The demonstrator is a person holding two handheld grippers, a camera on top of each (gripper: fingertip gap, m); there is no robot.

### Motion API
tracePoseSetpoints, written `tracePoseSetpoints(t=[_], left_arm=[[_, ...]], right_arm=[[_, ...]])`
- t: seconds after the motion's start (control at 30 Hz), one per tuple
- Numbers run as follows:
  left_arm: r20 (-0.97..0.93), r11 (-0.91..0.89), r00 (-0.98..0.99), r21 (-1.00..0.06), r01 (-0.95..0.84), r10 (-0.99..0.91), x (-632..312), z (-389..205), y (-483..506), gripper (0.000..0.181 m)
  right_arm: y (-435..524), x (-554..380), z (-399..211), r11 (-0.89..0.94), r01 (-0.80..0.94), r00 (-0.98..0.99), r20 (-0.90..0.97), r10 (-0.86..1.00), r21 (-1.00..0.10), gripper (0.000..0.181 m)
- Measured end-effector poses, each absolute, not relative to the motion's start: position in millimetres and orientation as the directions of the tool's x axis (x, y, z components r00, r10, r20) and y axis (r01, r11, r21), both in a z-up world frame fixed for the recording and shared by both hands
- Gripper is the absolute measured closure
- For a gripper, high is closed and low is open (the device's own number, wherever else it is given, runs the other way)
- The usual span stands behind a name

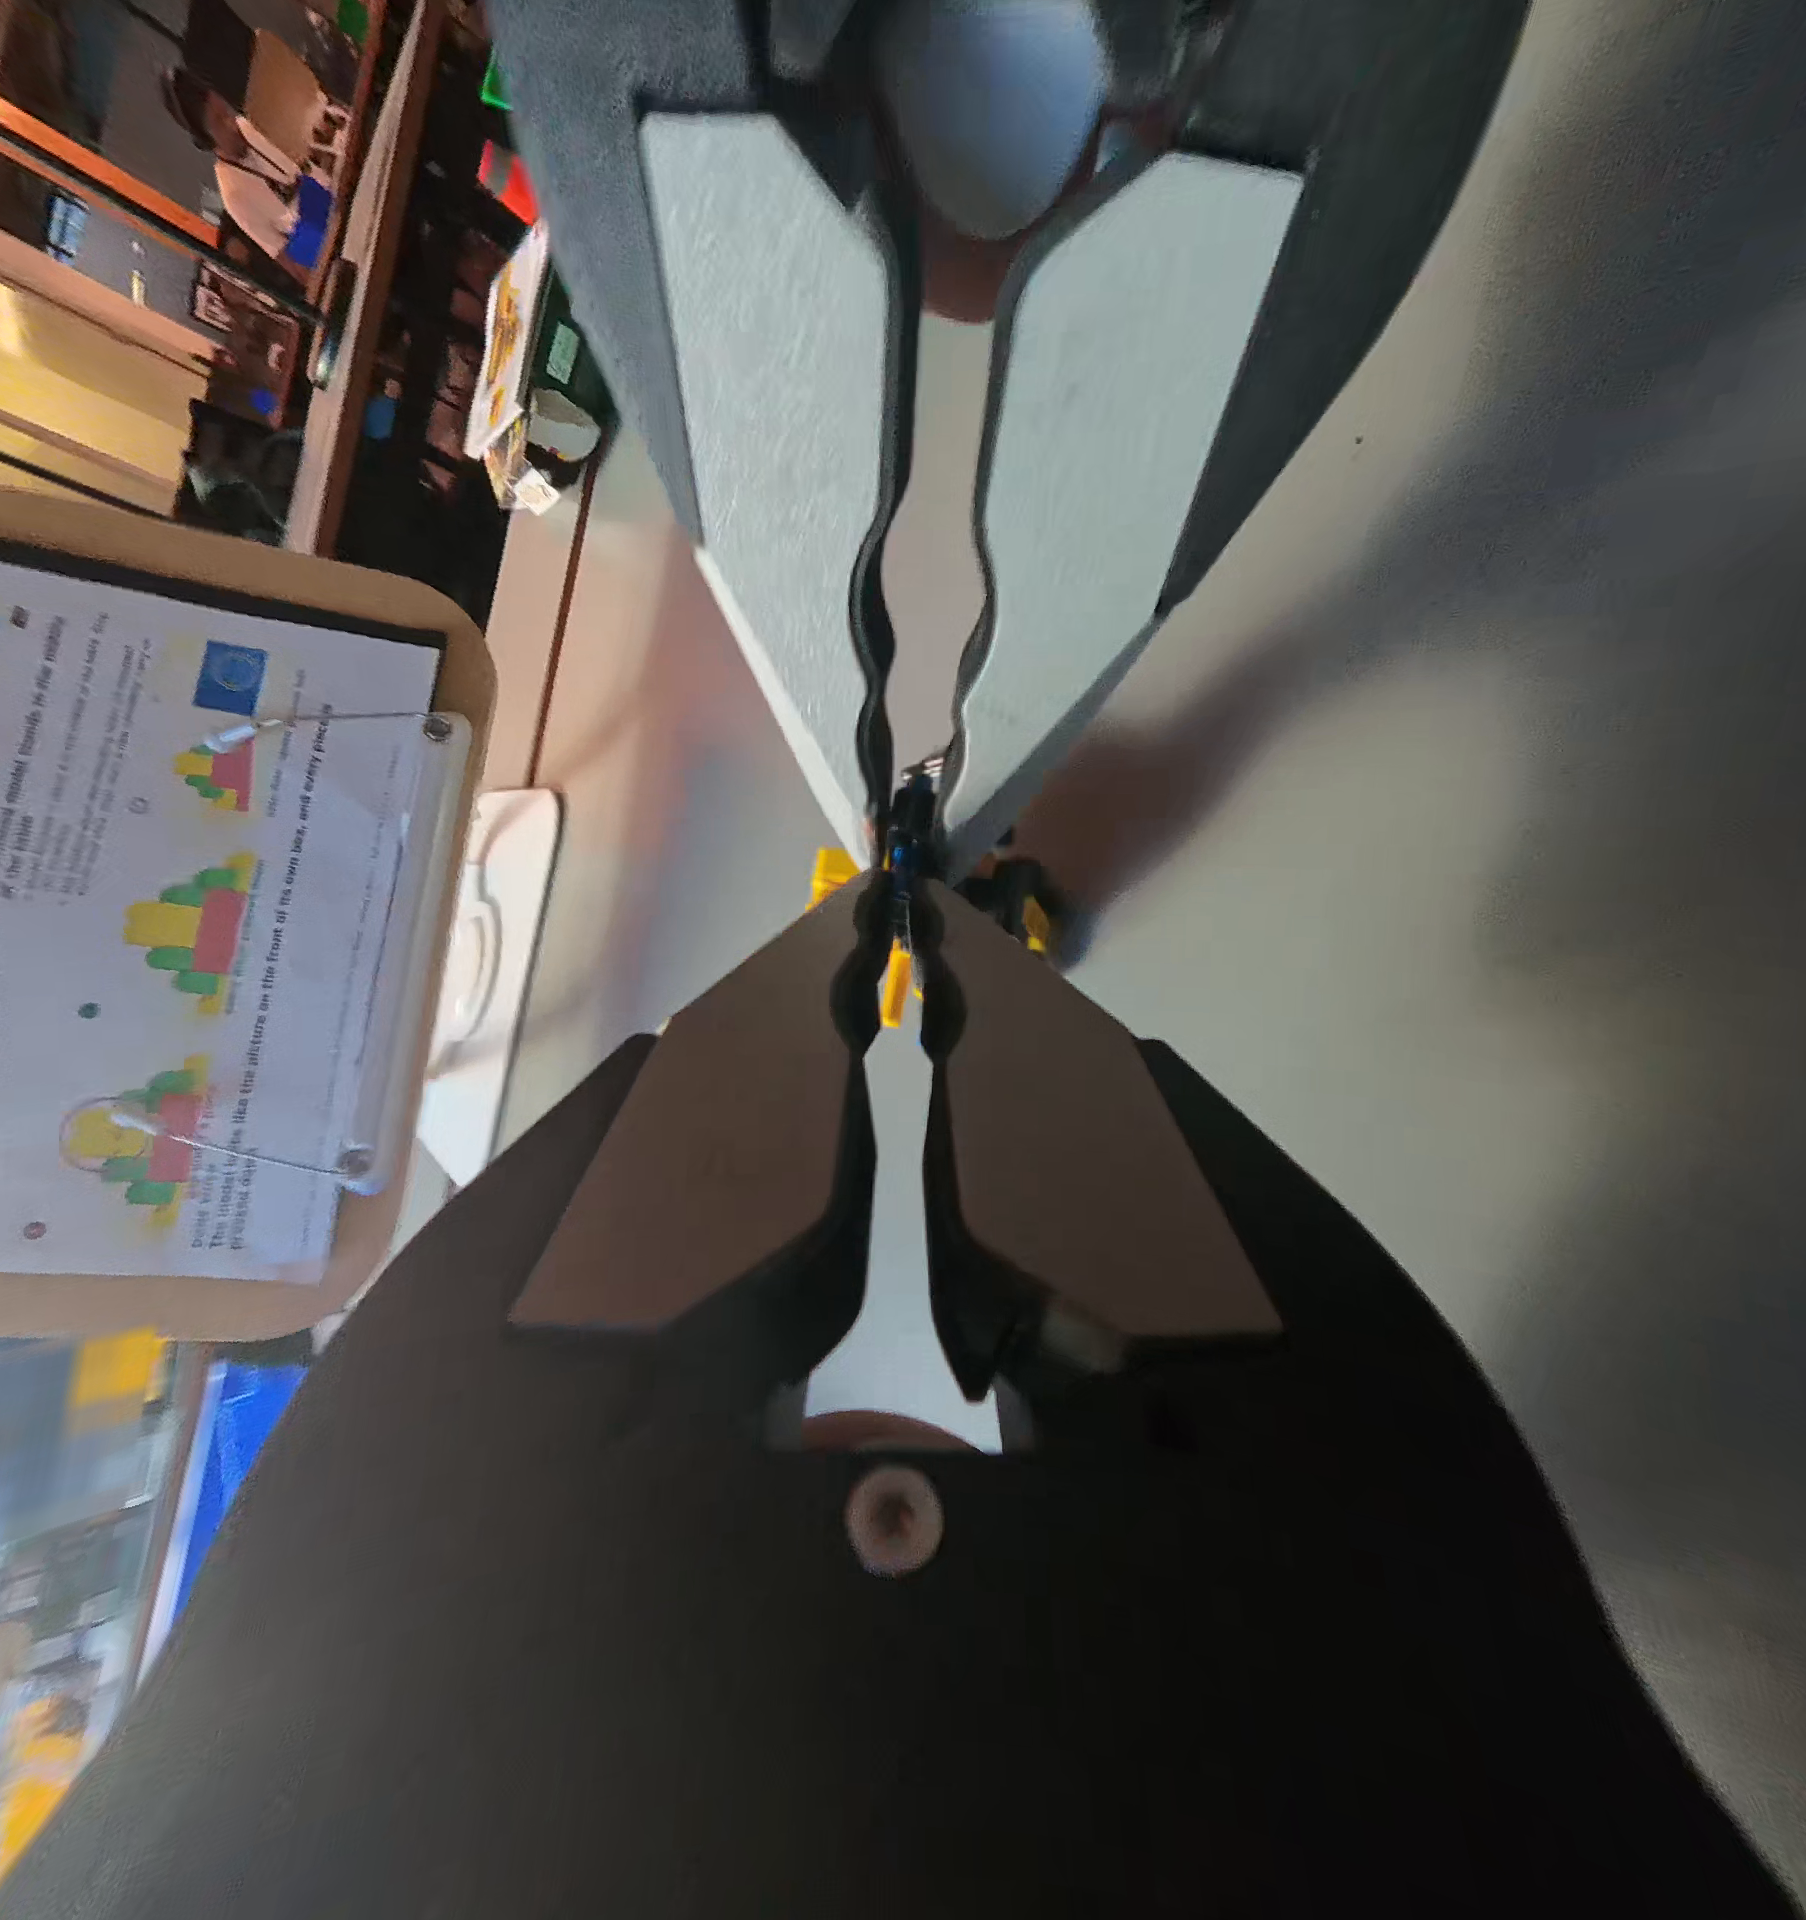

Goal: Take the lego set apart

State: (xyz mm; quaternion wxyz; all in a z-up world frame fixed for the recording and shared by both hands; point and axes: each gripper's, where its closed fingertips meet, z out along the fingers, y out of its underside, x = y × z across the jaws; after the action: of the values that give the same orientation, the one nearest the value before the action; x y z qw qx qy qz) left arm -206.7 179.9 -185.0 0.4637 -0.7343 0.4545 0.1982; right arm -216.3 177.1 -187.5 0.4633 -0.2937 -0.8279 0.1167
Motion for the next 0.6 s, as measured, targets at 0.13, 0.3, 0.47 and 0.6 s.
tracePoseSetpoints(t=[0.13,0.3,0.47,0.6], left_arm=[[-0.773,-0.171,0.451,-0.421,-0.891,-0.446,-213,-187,183,0.181],[-0.816,-0.167,0.426,-0.392,-0.904,-0.391,-218,-180,183,0.181],[-0.791,-0.130,0.460,-0.448,-0.884,-0.403,-214,-175,180,0.181],[-0.752,-0.159,0.484,-0.466,-0.871,-0.447,-211,-186,184,0.181]], right_arm=[[181,-220,-188,0.846,0.408,-0.379,0.780,0.498,-0.342,0.176],[182,-222,-181,0.857,0.398,-0.329,0.820,0.467,-0.328,0.175],[178,-216,-178,0.898,0.282,-0.320,0.849,0.419,-0.337,0.174],[182,-218,-188,0.793,0.365,-0.338,0.725,0.601,-0.487,0.175]])
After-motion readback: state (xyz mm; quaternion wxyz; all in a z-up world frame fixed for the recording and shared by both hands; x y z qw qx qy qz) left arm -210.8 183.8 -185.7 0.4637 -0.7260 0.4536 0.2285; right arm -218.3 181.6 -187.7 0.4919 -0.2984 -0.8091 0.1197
